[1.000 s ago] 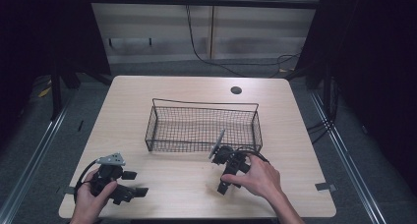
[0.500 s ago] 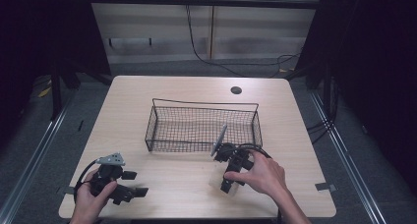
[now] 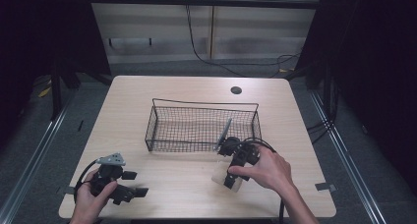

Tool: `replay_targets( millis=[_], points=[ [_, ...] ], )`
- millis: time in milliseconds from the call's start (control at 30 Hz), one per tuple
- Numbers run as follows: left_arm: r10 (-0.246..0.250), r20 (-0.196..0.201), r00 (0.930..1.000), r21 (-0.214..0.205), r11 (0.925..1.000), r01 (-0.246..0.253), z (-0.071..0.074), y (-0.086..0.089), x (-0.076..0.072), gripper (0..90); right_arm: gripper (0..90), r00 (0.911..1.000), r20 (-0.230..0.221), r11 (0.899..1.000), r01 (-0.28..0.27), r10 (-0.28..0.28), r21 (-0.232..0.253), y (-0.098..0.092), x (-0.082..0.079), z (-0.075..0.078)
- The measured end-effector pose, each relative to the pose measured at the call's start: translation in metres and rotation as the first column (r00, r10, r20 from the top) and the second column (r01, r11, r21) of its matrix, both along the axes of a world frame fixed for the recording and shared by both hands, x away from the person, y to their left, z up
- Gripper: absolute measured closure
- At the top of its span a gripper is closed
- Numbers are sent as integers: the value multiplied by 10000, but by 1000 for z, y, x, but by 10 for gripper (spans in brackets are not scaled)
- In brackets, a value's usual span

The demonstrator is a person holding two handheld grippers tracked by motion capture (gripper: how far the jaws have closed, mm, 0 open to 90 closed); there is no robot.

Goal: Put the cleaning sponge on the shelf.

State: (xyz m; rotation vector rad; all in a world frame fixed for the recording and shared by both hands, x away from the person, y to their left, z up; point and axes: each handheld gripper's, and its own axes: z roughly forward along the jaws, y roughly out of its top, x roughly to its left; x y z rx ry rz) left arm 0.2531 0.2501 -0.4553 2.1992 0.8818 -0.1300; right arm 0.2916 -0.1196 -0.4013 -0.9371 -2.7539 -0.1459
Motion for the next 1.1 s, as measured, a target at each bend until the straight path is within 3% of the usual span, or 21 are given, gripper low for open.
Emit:
replay_targets(
  millis=[500, 767, 1100],
  points=[
    [4, -8, 10000, -30, 10000, -4, 0, 1, 0, 173, 261, 9995, 300, 9999, 122, -125, 99, -3, 6, 22],
    [6, 0, 10000, -18, 10000, -6, 0, 0, 0, 173, 261, 9998, 186, 10000, -61, 60, 18, -6, 12, 31],
    [-10, 2, 10000, -19, 10000, 10, 0, 1, 0, 173, 261, 9989, 473, 10000, 61, -63, 43, -9, 21, 50]
  ],
)
